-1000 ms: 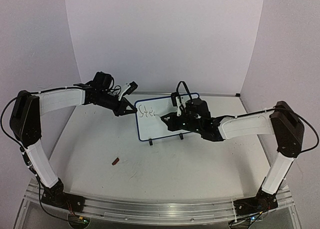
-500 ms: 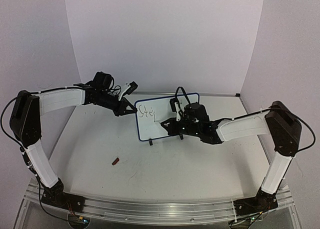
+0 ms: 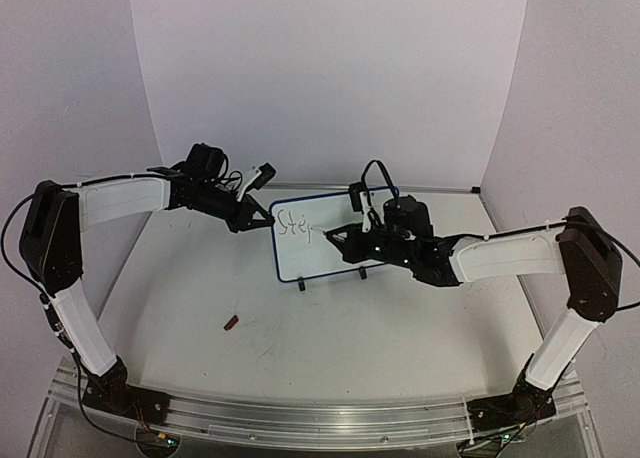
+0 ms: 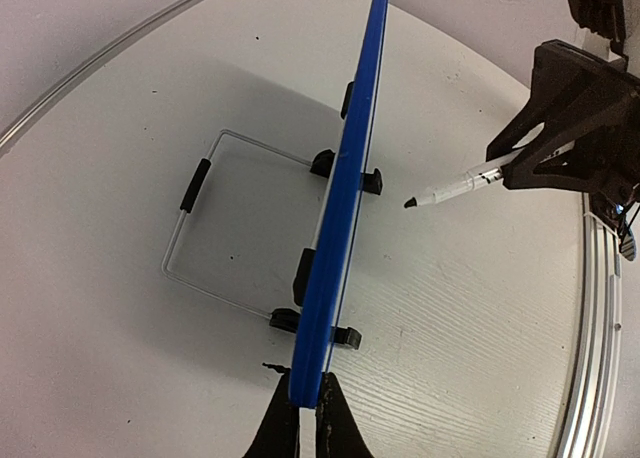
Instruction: Write a sentence on the whiteboard
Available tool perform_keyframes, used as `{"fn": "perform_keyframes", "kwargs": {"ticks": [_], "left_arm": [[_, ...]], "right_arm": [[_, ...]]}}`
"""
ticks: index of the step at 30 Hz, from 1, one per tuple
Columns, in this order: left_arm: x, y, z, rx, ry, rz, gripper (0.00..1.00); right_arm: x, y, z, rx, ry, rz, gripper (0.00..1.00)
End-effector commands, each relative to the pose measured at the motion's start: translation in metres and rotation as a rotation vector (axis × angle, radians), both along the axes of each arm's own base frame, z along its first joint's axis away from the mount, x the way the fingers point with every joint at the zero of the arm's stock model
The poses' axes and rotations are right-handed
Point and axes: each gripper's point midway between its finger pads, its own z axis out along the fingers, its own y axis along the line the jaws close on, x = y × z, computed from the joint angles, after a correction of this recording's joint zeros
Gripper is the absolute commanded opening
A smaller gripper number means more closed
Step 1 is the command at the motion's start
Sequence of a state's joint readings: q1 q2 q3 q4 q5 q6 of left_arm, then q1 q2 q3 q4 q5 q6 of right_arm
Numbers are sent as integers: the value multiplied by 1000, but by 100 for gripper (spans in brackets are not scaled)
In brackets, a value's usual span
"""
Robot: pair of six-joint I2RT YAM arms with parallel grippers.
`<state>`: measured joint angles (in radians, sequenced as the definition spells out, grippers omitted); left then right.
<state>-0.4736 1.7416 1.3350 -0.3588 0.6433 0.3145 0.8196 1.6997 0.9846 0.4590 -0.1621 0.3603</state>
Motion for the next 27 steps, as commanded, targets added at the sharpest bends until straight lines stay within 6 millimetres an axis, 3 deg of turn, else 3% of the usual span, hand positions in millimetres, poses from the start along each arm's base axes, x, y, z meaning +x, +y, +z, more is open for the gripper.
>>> {"fn": "perform_keyframes", "kwargs": {"ticks": [1, 27], "left_arm": [[-3, 2, -21, 72, 36, 4, 0], [-3, 1, -23, 72, 41, -1, 0]], "right_arm": [[13, 7, 29, 35, -75, -29, 0], [33, 18, 14, 9, -55, -72, 0]]}}
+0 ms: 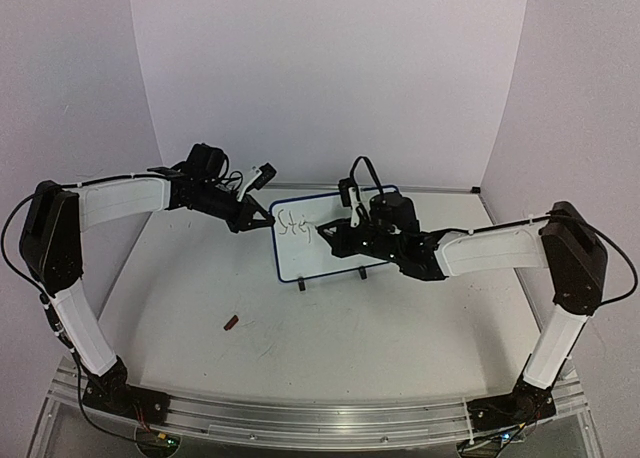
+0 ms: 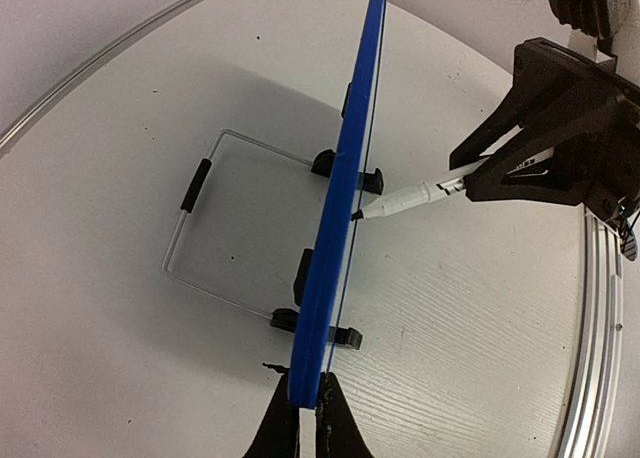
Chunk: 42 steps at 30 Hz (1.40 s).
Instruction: Write a sentence on the whiteboard
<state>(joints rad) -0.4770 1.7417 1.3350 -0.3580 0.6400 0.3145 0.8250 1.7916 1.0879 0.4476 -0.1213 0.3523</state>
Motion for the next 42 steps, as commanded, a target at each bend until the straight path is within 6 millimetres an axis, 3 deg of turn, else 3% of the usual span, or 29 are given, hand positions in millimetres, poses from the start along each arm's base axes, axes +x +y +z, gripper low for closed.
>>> {"fn": "perform_keyframes", "kwargs": {"ticks": [1, 34, 42], "left_arm": [[-3, 2, -23, 70, 44, 0, 0], [-3, 3, -24, 79, 40, 1, 0], [-3, 3, -24, 78, 39, 1, 0]], "right_arm": [[13, 1, 16, 20, -44, -45, 0], [13, -28, 7, -16, -44, -157, 0], [10, -25, 3, -17, -34, -139, 0]]}}
